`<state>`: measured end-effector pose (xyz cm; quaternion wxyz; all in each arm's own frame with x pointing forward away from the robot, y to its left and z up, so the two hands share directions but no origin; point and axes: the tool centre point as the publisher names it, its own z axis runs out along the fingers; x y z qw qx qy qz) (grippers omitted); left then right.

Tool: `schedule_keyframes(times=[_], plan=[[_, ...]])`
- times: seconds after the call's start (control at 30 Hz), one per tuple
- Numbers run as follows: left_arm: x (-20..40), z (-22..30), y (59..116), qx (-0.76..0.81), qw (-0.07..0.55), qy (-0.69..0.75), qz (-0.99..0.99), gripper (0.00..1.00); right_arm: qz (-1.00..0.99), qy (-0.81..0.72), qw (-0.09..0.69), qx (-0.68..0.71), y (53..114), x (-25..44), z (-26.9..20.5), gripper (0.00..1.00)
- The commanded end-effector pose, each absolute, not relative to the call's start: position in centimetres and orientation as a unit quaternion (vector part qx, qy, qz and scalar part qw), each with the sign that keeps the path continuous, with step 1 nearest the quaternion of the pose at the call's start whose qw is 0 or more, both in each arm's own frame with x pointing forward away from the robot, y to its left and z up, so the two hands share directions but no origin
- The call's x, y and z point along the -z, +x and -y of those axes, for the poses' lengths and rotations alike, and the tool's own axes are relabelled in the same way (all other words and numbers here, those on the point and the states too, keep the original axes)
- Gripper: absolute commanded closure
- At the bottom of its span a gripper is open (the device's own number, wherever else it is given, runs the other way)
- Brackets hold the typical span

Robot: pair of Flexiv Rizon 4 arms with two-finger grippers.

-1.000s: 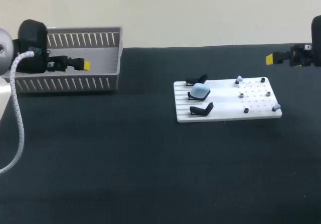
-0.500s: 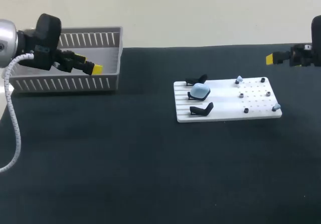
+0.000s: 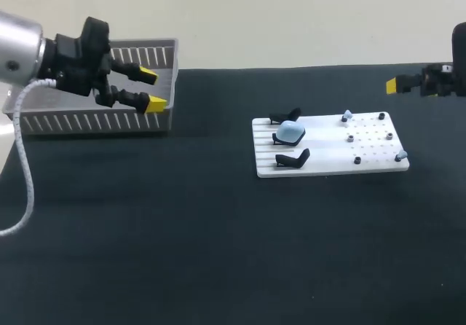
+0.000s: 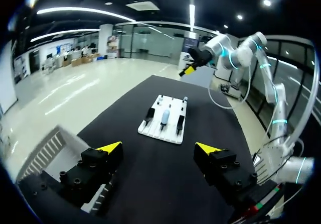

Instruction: Pick up each earbud case from the left stands, insert the matching earbuds, close the lid, and place the case in the box.

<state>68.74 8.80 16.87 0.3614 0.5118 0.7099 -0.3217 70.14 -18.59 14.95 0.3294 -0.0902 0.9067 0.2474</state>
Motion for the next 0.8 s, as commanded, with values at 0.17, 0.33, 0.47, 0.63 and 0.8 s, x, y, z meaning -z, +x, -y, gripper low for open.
schedule_keyframes(times=[0.17, 0.33, 0.47, 0.63, 0.8], plan=[[-17.05, -7.55, 69.88, 0.307, 0.347, 0.547, -0.697, 0.00, -0.907, -0.090, 0.330, -0.247, 70.11, -14.97, 18.59, 0.00], [-17.05, -7.55, 69.88, 0.307, 0.347, 0.547, -0.697, 0.00, -0.907, -0.090, 0.330, -0.247, 70.11, -14.97, 18.59, 0.00], [-17.05, -7.55, 69.88, 0.307, 0.347, 0.547, -0.697, 0.00, -0.907, -0.090, 0.330, -0.247, 70.11, -14.97, 18.59, 0.00], [-17.05, -7.55, 69.88, 0.307, 0.347, 0.547, -0.697, 0.00, -0.907, -0.090, 0.330, -0.247, 70.11, -14.97, 18.59, 0.00], [-17.05, -7.55, 69.88, 0.307, 0.347, 0.547, -0.697, 0.00, -0.907, -0.090, 0.330, -0.247, 70.11, -14.97, 18.59, 0.00]])
